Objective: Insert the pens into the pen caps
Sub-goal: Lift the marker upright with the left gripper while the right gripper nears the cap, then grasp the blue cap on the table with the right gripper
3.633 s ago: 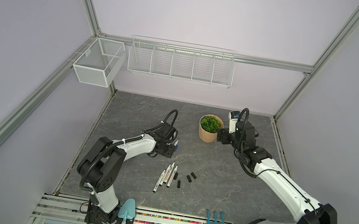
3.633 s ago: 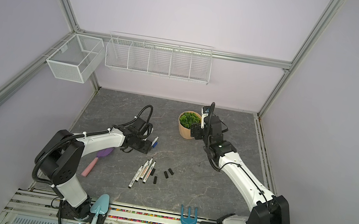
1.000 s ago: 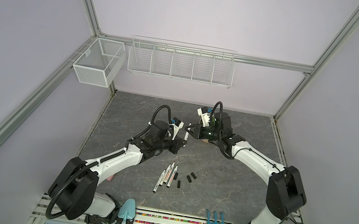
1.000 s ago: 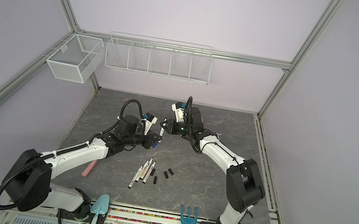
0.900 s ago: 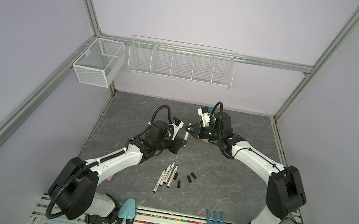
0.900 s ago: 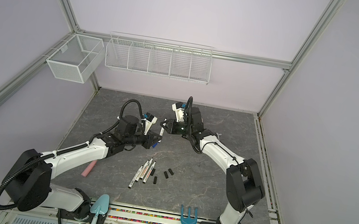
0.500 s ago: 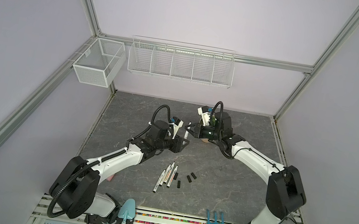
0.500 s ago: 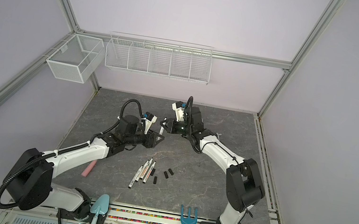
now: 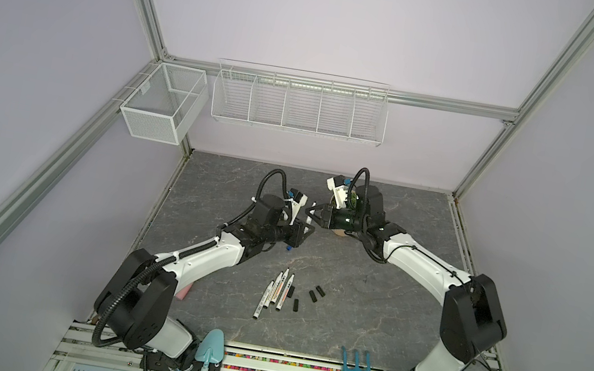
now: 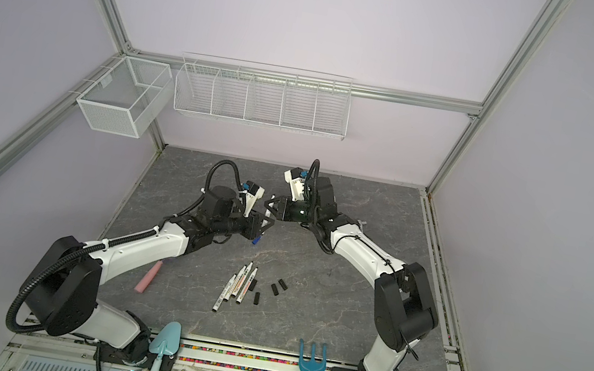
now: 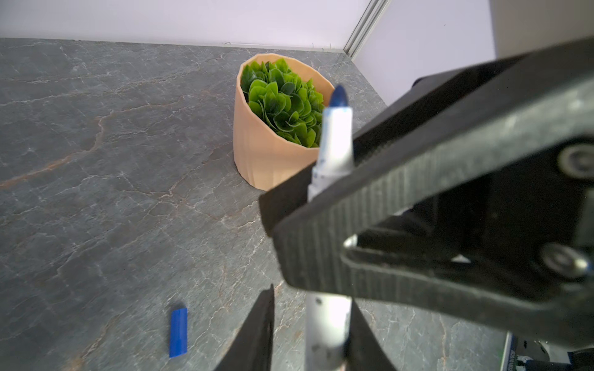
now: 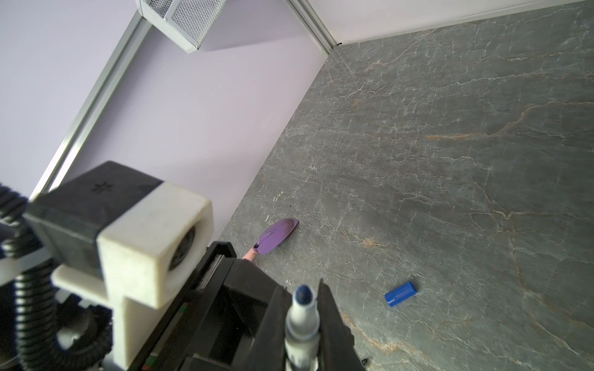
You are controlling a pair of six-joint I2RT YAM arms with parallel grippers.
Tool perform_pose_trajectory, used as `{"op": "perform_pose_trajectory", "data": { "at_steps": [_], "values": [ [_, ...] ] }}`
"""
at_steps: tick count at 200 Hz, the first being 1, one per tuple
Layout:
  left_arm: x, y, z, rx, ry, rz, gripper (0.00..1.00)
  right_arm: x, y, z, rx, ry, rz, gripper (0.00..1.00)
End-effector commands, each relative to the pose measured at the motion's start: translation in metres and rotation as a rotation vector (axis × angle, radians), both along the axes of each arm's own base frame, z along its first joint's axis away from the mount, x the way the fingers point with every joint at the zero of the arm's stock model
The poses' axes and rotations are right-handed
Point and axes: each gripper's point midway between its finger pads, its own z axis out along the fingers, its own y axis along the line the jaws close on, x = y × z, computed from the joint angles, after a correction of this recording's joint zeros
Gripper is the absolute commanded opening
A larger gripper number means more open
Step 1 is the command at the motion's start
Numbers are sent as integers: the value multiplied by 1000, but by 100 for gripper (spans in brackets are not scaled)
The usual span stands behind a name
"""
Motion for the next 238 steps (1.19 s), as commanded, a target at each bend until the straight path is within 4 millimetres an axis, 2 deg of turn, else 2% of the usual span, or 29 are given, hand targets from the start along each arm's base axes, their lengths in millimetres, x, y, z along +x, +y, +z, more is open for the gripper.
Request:
{"op": "perform_pose_trajectory", "data": {
  "at_steps": [1,35,58,65,76,81,92,106,121,136,155,170,191,238],
  "values": [
    [7,-5,15,-25,-35,-3,26,0,-1,-2,19,15,2,7],
    [6,-8,21,-65,-41,-6,13,1,-3,-5,17,20,-2,7],
    [8,-8,24,-83,-41,7,0,1,-4,-7,15,25,-7,7],
    [9,-6,24,-85,-34,20,0,2,-4,-7,12,26,-10,8],
    [16,1,20,-83,-10,69,0,2,-5,-9,0,25,-12,12],
    [19,6,16,-83,11,99,0,2,-6,-12,-10,30,-18,19],
    [31,24,5,-84,75,201,0,3,-8,-16,-29,37,-29,39],
    [47,61,-14,-89,167,388,0,4,-11,-27,-61,49,-45,51],
    [53,98,-31,-86,218,552,0,3,-13,-44,-116,59,-53,57],
    [52,133,-45,-71,250,698,0,1,-12,-65,-201,76,-41,58],
    [47,160,-56,-50,277,795,0,-10,-5,-99,-345,136,18,58],
    [44,165,-56,-26,278,811,0,-19,1,-124,-452,187,61,58],
    [40,167,-55,-17,273,810,0,-28,11,-144,-565,224,111,57],
    [35,169,-46,-15,238,794,0,-23,20,-165,-705,272,95,57]
  ]
}}
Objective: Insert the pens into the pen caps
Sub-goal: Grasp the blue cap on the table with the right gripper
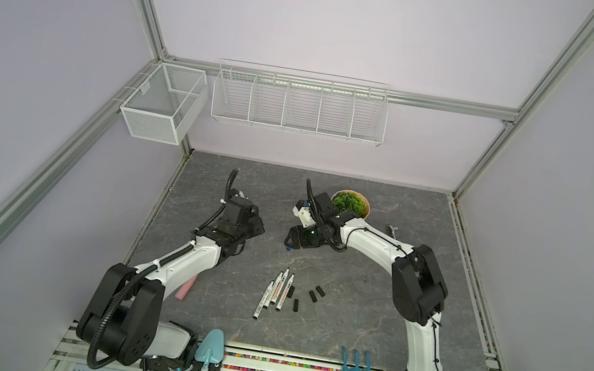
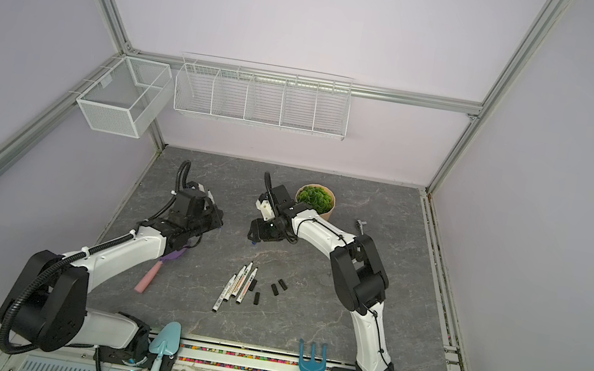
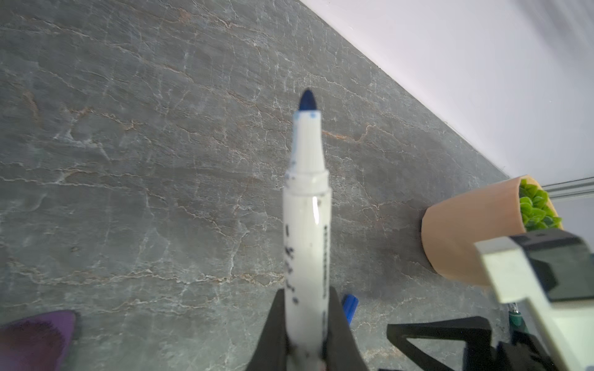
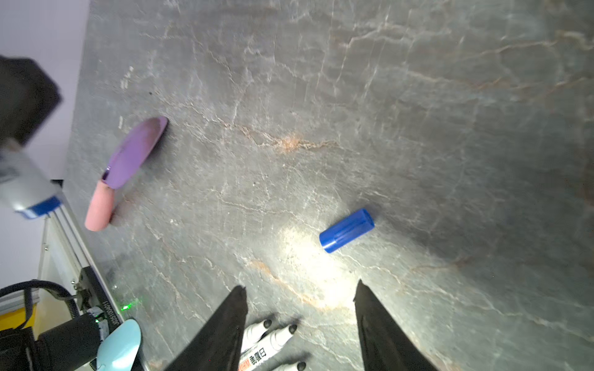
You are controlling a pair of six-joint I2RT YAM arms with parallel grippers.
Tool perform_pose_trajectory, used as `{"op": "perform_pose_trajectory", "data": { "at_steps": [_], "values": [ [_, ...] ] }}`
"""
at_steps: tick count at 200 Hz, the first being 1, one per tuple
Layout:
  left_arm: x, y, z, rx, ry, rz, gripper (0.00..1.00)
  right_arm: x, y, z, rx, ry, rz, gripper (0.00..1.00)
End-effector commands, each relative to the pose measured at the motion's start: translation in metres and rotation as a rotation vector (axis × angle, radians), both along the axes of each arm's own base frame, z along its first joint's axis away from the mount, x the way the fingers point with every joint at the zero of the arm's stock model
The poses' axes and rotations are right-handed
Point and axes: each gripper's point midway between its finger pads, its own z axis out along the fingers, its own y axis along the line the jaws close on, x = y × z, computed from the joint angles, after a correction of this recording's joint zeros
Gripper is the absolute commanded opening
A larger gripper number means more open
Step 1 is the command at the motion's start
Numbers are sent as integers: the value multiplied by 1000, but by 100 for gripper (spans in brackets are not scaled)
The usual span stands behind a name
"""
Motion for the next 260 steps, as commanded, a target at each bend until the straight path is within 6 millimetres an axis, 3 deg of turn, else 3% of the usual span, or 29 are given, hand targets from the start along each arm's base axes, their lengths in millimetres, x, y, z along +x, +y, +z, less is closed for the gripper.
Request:
{"op": "perform_pose_trajectory", "data": {
  "at_steps": [1,44,109,144,173,206,260],
  "values": [
    [-4,6,5,18,-13,14,0,-1,-15,-9,-128,27,-7,57],
    [-9,10,13,51,-39,-2,0,9,-18,-25,-217,46,-71,57],
    [-16,9,15,73,-38,-39,0,24,3,-37,-252,26,-65,56],
    [-19,8,13,74,-36,-50,0,21,-4,-51,-359,2,-42,54],
    [-17,8,12,68,-39,-49,0,13,-20,-63,-467,2,-27,52],
    [-15,4,12,56,-44,-59,0,16,-35,-63,-546,-41,-22,49],
    [-15,-7,13,35,-54,-119,0,23,-26,-63,-504,-79,5,43]
  ]
}}
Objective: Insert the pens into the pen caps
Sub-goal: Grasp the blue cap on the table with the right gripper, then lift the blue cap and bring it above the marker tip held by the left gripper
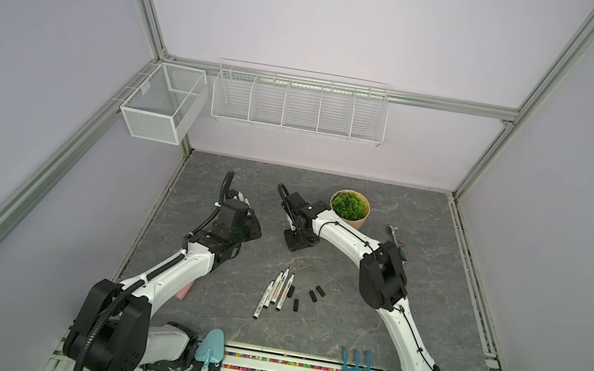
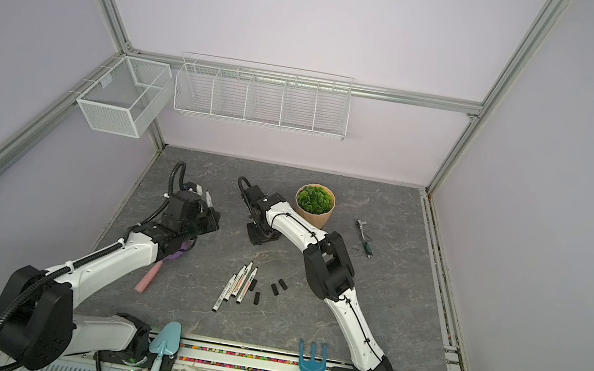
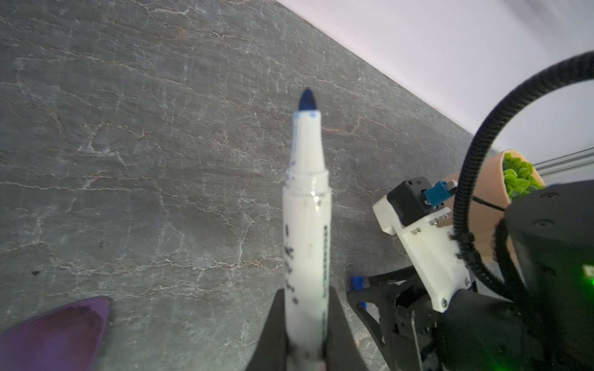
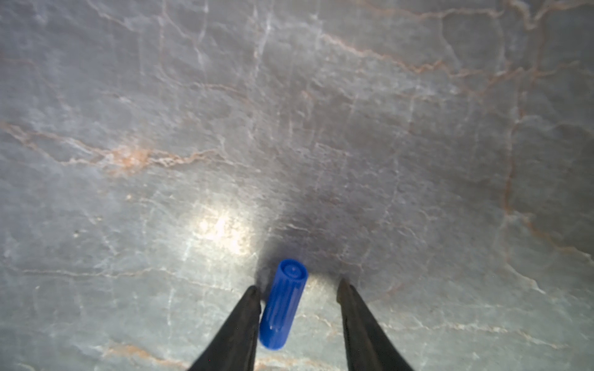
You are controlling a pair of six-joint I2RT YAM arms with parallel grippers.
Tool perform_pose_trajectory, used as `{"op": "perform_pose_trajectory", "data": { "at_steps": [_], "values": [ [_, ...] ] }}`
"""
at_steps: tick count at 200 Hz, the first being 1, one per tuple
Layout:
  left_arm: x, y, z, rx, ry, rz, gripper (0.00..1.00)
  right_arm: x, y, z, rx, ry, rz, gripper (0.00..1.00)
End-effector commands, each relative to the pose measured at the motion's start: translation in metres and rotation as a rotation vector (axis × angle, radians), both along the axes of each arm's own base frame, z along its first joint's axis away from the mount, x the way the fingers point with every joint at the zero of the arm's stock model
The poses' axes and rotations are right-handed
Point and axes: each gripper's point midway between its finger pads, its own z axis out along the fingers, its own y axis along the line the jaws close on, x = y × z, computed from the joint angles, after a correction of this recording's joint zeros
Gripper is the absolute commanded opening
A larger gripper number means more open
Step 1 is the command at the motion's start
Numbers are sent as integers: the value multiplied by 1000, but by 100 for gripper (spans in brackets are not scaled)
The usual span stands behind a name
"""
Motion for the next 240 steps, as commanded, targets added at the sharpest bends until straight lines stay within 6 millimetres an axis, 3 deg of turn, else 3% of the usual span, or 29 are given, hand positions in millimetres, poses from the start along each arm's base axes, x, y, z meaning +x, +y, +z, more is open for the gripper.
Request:
{"op": "perform_pose_trajectory", "data": {
  "at_steps": [1,21,47,73,91,109,137,153,171,195,240],
  "values": [
    [1,-9,2,-11,-21,-52,0,-1,-9,-15,-47,13,30,43],
    [0,-16,4,-18,-21,-98,0,-1,-6,-20,-52,25,47,38],
    [-3,-23,5,-12,-14,-156,0,-4,-6,-28,-55,46,56,24],
    [-7,-35,2,-11,-12,-229,0,1,2,-16,37,37,64,10],
    [-13,-53,3,-10,-23,-311,0,12,7,19,197,1,31,7],
    [-24,-82,7,23,-53,-447,0,25,0,72,389,-73,-7,7],
    [-41,-122,12,23,-80,-627,0,34,-28,157,685,-200,-36,7],
    [-44,-136,16,-24,-95,-675,0,32,-46,187,794,-232,-46,7],
    [-47,-148,24,-72,-131,-724,0,27,-59,212,882,-269,-35,7],
    [-51,-163,33,-102,-179,-775,0,16,-61,233,951,-304,15,7],
    [-49,-180,36,-74,-203,-796,0,7,-52,239,1033,-264,50,7]
  ]
}}
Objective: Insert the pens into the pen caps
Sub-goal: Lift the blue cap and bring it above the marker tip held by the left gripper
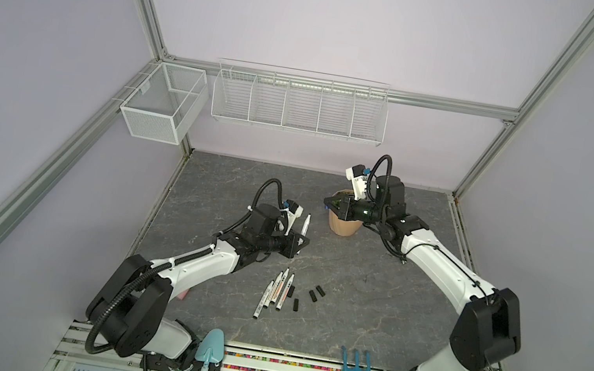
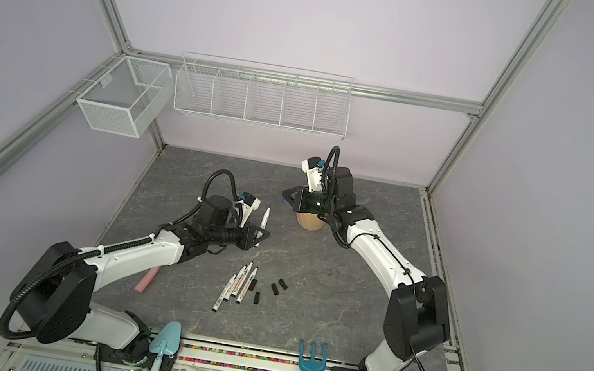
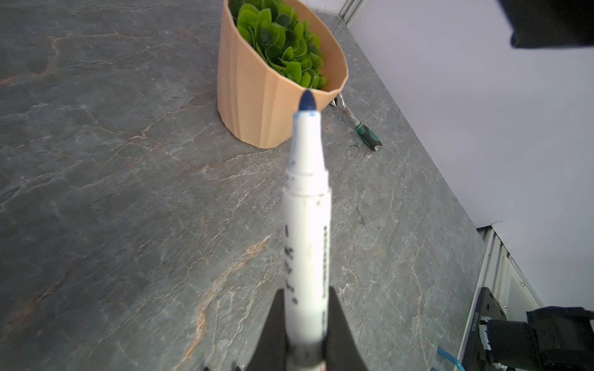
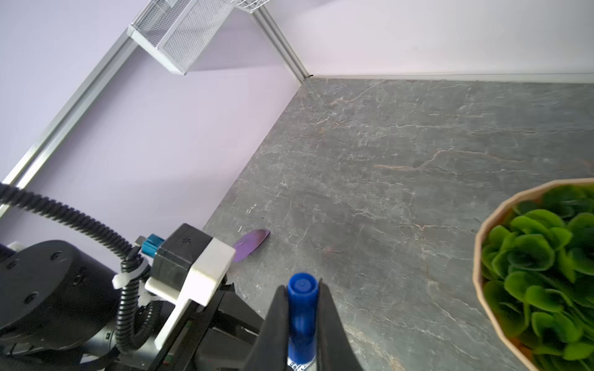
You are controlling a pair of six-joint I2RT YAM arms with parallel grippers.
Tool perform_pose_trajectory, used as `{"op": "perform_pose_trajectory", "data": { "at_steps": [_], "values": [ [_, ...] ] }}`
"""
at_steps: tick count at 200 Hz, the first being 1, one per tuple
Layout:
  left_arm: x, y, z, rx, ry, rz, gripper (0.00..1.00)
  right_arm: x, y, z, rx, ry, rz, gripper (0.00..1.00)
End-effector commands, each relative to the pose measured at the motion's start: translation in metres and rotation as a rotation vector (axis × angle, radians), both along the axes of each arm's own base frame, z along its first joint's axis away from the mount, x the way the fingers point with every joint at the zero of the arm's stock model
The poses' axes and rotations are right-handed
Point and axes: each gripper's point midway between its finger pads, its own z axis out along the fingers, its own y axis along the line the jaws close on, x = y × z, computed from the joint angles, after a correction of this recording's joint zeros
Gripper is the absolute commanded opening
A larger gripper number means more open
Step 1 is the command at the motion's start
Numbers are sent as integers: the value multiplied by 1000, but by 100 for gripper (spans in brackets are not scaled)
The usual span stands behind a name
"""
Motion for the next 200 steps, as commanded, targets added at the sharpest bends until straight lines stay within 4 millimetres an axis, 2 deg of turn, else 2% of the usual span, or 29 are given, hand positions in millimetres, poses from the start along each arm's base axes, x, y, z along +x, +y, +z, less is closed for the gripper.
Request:
{"op": "perform_pose_trajectory", "data": {
  "at_steps": [1,60,150,200],
  "values": [
    [6,-16,20,-25,-79,-36,0,-5,10,3,66,9,57,7],
    [6,-27,23,-50,-70,-50,0,-1,13,-3,78,27,52,8],
    [6,-28,29,-55,-90,-61,0,5,18,-18,58,51,42,8],
    [7,-28,22,-45,-79,-54,0,0,18,-14,68,45,49,8]
  ]
}}
